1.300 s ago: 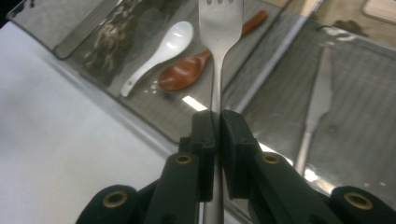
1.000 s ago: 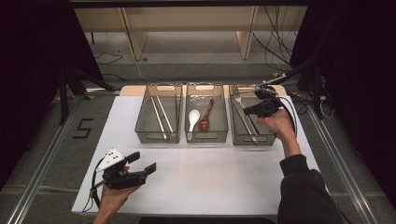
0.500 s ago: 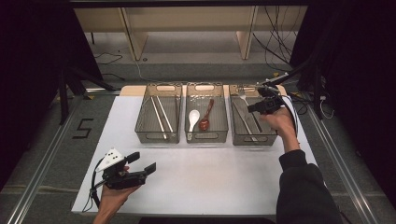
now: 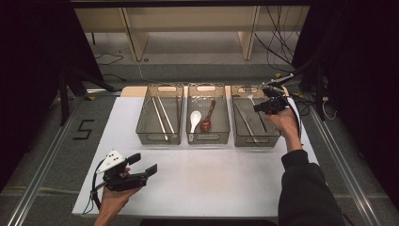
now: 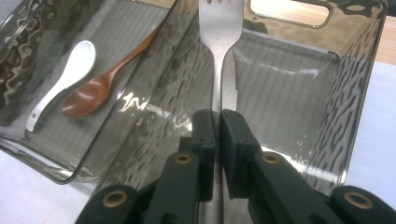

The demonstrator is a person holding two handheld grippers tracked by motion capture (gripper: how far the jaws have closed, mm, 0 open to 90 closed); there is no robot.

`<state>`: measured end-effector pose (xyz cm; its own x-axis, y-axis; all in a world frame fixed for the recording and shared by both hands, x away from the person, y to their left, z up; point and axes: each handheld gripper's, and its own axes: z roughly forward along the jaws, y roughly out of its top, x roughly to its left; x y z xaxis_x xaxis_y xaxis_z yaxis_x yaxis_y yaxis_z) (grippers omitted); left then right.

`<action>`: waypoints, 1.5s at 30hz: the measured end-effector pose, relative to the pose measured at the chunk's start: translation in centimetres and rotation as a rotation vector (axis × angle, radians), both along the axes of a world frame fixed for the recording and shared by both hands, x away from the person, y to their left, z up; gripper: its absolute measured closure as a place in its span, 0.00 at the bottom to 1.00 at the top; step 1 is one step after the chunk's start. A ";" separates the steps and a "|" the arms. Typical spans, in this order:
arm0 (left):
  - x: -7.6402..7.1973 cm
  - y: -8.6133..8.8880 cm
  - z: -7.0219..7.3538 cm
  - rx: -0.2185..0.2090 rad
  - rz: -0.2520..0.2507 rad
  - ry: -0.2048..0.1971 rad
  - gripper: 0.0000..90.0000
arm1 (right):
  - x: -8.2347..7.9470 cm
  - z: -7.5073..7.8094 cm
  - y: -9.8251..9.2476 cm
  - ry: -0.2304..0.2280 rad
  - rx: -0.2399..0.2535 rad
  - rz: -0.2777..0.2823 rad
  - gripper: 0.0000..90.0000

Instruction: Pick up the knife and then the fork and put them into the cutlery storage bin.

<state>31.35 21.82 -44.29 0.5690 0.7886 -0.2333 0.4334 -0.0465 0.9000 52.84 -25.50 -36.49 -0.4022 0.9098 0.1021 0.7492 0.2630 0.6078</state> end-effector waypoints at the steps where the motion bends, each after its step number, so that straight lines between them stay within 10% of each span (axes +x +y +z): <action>1: 0.0 0.0 0.0 -0.002 0.001 0.000 0.19 | 0.0 -0.1 0.0 -0.002 -0.002 -0.002 0.94; 45: 0.0 0.1 0.0 -0.001 0.001 0.000 0.19 | 0.3 -4.2 0.0 0.082 -0.009 -0.038 0.83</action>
